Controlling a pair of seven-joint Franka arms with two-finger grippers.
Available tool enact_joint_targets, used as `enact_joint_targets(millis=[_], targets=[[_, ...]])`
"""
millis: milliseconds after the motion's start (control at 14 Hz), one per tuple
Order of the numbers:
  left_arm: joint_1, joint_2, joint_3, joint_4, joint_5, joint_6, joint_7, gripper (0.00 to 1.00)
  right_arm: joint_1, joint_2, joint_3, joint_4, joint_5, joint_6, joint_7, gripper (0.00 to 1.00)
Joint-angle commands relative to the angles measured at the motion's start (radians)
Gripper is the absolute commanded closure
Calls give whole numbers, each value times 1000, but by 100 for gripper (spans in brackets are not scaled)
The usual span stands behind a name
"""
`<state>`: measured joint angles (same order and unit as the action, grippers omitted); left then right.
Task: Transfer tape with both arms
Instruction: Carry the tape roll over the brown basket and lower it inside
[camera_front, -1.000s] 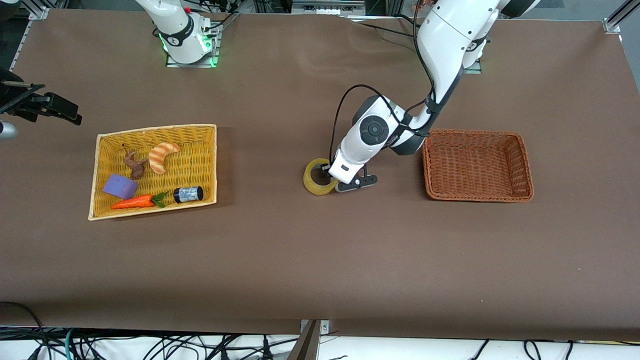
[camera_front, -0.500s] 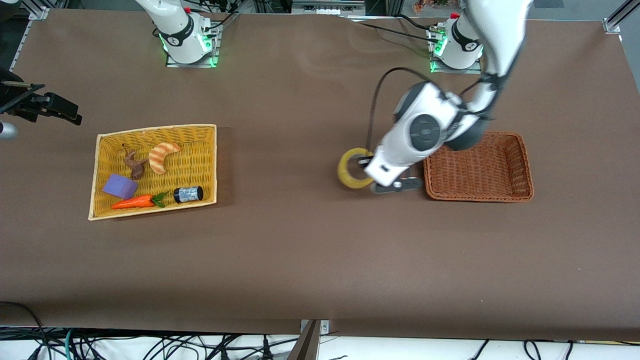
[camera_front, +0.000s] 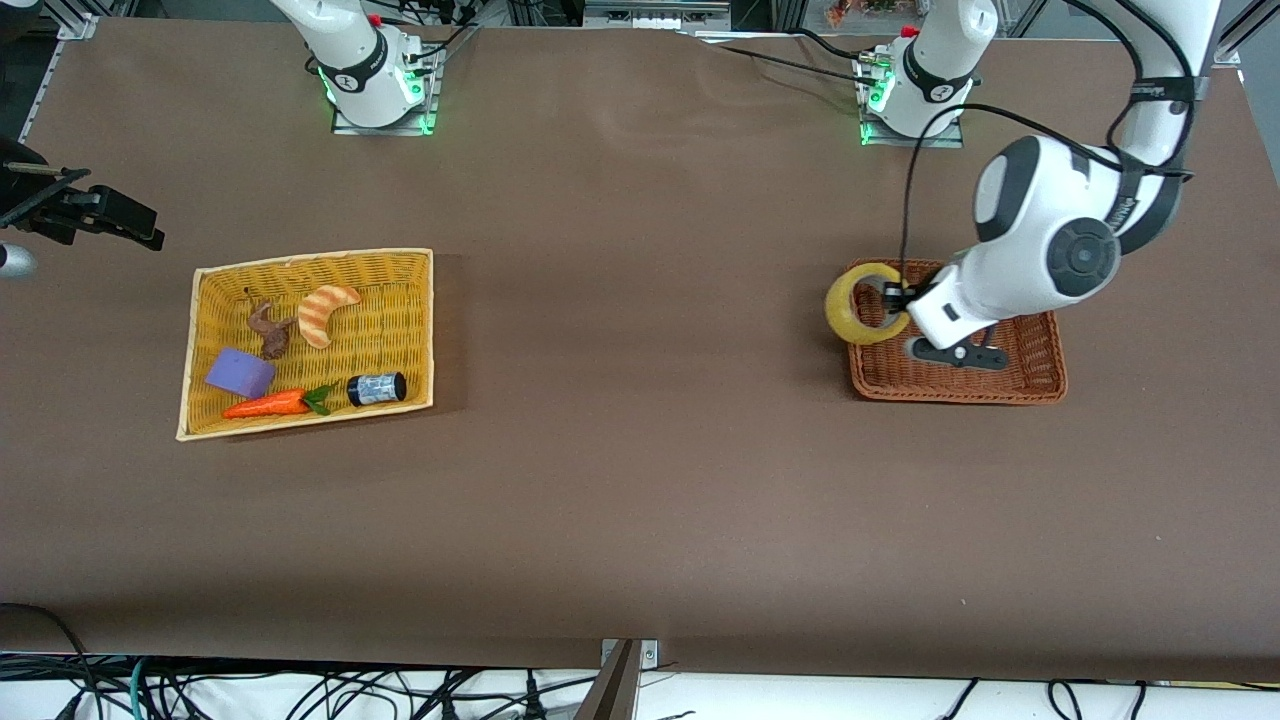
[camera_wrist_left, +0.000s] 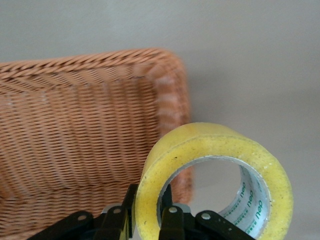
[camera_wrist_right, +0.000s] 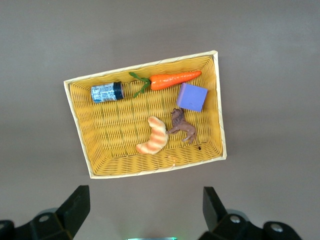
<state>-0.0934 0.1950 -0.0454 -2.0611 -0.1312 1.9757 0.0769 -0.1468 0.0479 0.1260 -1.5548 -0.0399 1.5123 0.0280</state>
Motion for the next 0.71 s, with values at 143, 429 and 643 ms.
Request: enact_joint_targets(millis=[143, 429, 643], targets=[[21, -3, 57, -203, 99, 291, 190, 100, -2, 9, 4, 22, 17, -14, -2, 0], [15, 61, 93, -194, 99, 402, 241, 100, -2, 12, 4, 22, 17, -12, -3, 0], [11, 64, 93, -203, 99, 393, 225, 0, -2, 13, 4, 22, 31, -12, -5, 0]])
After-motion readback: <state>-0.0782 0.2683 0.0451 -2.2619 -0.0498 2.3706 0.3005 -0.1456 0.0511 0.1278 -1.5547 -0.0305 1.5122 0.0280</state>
